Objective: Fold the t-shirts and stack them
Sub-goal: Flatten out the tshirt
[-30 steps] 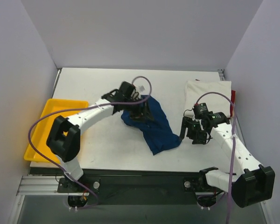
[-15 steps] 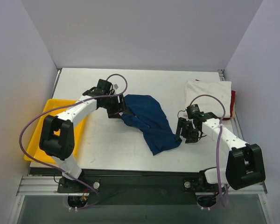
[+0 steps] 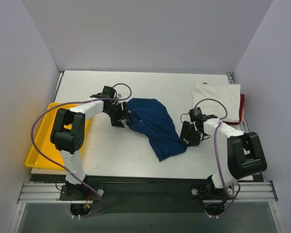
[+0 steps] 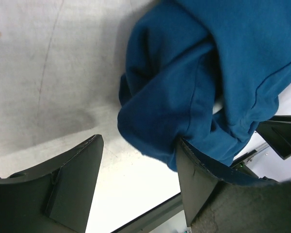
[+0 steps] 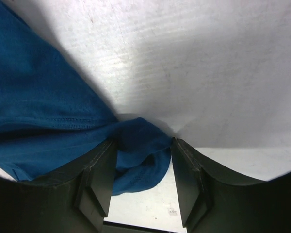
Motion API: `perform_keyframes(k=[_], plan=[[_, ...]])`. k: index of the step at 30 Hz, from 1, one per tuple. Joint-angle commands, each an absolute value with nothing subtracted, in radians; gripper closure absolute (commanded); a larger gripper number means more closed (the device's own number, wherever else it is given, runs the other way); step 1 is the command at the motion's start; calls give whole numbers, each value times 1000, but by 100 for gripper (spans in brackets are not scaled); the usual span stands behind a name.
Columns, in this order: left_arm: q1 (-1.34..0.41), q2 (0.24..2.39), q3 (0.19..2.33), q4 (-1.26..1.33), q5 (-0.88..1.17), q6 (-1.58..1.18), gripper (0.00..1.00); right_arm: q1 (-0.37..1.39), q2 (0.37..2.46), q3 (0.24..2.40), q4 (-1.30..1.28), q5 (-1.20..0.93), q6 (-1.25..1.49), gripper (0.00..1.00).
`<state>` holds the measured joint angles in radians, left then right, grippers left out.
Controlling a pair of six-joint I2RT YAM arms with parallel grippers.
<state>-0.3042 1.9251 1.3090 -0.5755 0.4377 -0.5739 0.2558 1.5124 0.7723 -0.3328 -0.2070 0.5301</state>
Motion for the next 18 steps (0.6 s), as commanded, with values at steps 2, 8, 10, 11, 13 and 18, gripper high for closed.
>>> perform_keyframes(k=[2,8,10,11,13,18], plan=[[-281,1977,1391,-503,509,-552,30,258,1539,799,-336,-207,548,54],[-264,1999,1407,-399,569,-607,77,265,1569,824,-345,-239,555,98],[-259,1996,1417,-376,583,-629,91,268,1560,848,-371,-233,551,100],[-253,1994,1423,-352,592,-638,96,270,1554,883,-383,-229,551,100],[-247,1988,1446,-322,613,-666,100,268,1526,932,-432,-207,542,100],[-209,1911,1537,-224,607,-725,100,268,1485,1200,-584,-153,520,100]])
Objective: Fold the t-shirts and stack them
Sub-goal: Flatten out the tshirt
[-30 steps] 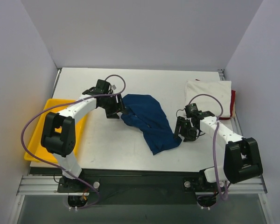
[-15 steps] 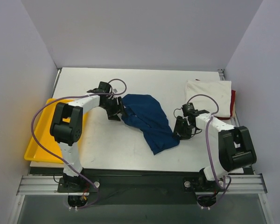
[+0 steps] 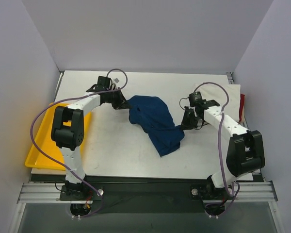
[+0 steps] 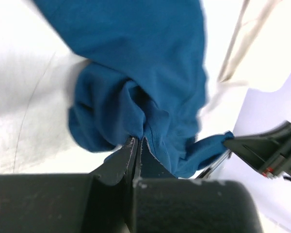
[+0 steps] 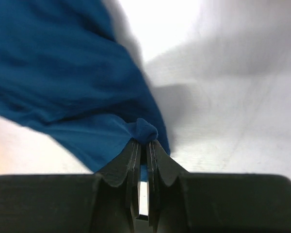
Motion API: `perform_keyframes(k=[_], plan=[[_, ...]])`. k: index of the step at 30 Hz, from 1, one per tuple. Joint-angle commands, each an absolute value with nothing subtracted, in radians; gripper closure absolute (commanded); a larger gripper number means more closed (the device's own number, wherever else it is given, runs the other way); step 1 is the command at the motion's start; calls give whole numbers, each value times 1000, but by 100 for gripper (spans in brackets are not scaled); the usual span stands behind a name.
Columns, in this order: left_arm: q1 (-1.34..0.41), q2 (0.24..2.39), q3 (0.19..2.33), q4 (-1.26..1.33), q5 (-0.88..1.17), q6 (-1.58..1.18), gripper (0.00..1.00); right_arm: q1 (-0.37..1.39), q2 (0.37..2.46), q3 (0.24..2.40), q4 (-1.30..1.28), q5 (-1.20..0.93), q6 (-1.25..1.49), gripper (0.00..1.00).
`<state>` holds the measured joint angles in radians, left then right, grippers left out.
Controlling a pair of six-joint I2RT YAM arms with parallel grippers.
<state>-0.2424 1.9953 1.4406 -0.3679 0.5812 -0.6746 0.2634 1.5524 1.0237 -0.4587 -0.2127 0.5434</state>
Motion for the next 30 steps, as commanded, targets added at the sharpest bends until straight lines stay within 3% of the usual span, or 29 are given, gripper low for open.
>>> perform_keyframes(k=[1,9,15,16,17,21,25,30], plan=[[-201,1902,1592,-213,600,-748,100,268,1483,1254,-606,-143,519,100],[-172,1818,1922,-111,539,-778,100,267,1468,1741,-739,-3,505,100],[-193,1541,1627,15,480,-787,98,267,1370,1867,-738,81,485,100],[-202,1460,1568,-44,509,-776,86,267,1352,1853,-738,90,483,100],[-216,1419,1513,-84,523,-764,64,265,1332,1811,-738,95,485,100],[-265,1224,1156,-319,555,-716,41,267,1191,1595,-749,78,514,100],[-187,1099,1023,-508,519,-735,37,268,1071,1263,-770,41,595,100],[-184,1195,1080,-529,443,-638,37,276,963,933,-764,-40,673,100]])
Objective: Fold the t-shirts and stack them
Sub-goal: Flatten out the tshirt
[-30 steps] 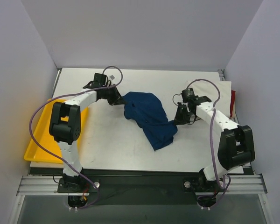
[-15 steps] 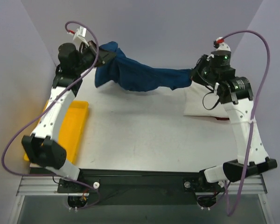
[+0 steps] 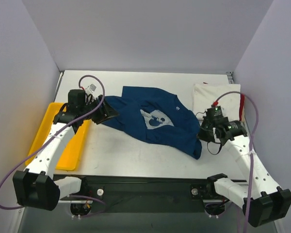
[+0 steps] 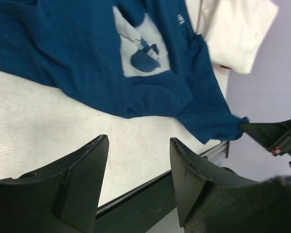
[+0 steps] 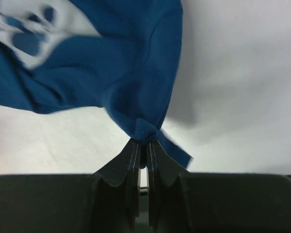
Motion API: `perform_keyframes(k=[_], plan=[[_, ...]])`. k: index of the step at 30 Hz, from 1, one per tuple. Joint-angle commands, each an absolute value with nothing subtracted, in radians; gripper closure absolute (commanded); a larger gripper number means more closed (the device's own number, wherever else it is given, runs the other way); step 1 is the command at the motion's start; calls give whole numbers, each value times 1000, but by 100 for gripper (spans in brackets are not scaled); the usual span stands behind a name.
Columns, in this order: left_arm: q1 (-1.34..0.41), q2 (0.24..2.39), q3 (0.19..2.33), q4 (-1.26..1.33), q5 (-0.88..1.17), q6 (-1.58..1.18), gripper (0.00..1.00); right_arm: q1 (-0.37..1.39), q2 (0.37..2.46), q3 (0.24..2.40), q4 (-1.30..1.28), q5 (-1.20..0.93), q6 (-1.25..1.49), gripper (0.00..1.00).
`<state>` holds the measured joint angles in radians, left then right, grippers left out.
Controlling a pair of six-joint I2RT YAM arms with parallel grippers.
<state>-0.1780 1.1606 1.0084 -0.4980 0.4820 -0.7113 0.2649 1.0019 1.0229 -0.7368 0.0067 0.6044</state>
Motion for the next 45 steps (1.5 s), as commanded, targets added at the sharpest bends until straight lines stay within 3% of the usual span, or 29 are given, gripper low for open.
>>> perform_keyframes(k=[1,7,17,30,45], plan=[[-196,1254,1116,-543,431,-623,37,276,954,860,-762,-44,676,100],[-299,1481,1270,-598,270,-502,36,287,896,750,-761,-52,701,100],[-325,1715,1387,-574,19,-376,36,296,856,730,-761,-55,745,100],[-305,1916,1440,-408,169,-327,36,311,868,718,-761,-49,787,100],[-313,2146,1692,-391,273,-341,35,357,922,722,-759,-18,833,100]])
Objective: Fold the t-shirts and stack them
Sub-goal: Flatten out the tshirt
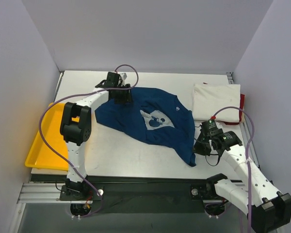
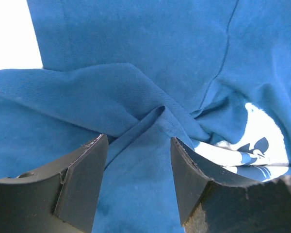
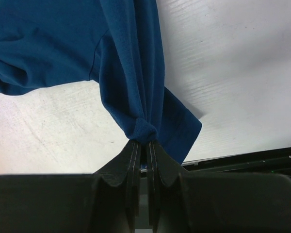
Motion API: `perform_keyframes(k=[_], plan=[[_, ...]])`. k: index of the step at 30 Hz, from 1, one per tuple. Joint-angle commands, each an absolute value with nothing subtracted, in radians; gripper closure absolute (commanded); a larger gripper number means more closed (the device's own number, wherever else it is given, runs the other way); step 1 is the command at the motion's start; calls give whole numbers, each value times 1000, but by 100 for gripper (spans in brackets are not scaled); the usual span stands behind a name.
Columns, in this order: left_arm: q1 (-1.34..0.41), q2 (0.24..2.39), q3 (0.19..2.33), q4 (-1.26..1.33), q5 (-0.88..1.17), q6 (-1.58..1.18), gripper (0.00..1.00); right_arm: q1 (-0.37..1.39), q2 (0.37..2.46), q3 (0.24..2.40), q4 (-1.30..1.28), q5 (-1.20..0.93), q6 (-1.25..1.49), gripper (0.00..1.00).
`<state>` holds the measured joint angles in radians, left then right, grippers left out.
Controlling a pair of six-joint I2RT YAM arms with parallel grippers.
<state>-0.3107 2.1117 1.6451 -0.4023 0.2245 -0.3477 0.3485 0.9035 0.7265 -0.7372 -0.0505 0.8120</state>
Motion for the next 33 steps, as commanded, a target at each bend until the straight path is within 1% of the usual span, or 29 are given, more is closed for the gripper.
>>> perform_keyframes(k=[1,5,8,9,10,12,13,15,16,18,22,23,25,26,27,29,30,31,32,33], plan=[[-314,2149,1692,-390,284,-344,36,359,926,726,-759,-17,834,100],[-327,2160,1686,-359,311,-359,36,364,959,736,-756,-12,831,100],[-333,2184,1704,-365,324,-367,39,374,986,750,-750,-8,830,100],[-333,2187,1706,-365,324,-371,43,376,998,753,-746,-8,828,100],[-333,2189,1707,-367,330,-377,54,379,1006,761,-747,-5,828,100],[-331,2186,1709,-365,337,-382,70,388,1023,767,-745,-3,827,100],[-330,2183,1709,-367,345,-390,85,391,1026,773,-746,-3,828,100],[-322,2160,1710,-367,347,-405,98,394,1032,784,-747,24,831,100],[-305,2149,1710,-367,344,-426,100,393,1034,790,-746,29,830,100],[-281,2105,1718,-362,354,-445,100,390,1034,825,-746,38,827,100],[-190,2002,1710,-348,440,-485,100,356,1058,922,-753,58,775,100],[-151,1944,1694,-330,462,-491,100,347,1066,964,-753,60,764,100],[-114,1879,1602,-298,535,-502,100,324,1092,1006,-762,64,729,100],[-79,1808,1554,-288,560,-505,100,318,1100,1029,-765,69,715,100],[-66,1772,1458,-281,584,-508,100,314,1117,1060,-775,71,706,100],[-43,1654,1347,-262,644,-506,99,299,1127,1078,-781,74,683,100],[-31,1610,1297,-271,649,-497,97,292,1135,1077,-784,74,678,100],[-26,1565,1190,-300,638,-468,96,290,1134,1068,-787,75,675,100],[-25,1474,1142,-325,621,-454,95,278,1137,1054,-785,72,673,100],[-23,1427,1088,-353,586,-430,92,273,1140,1017,-785,69,675,100]])
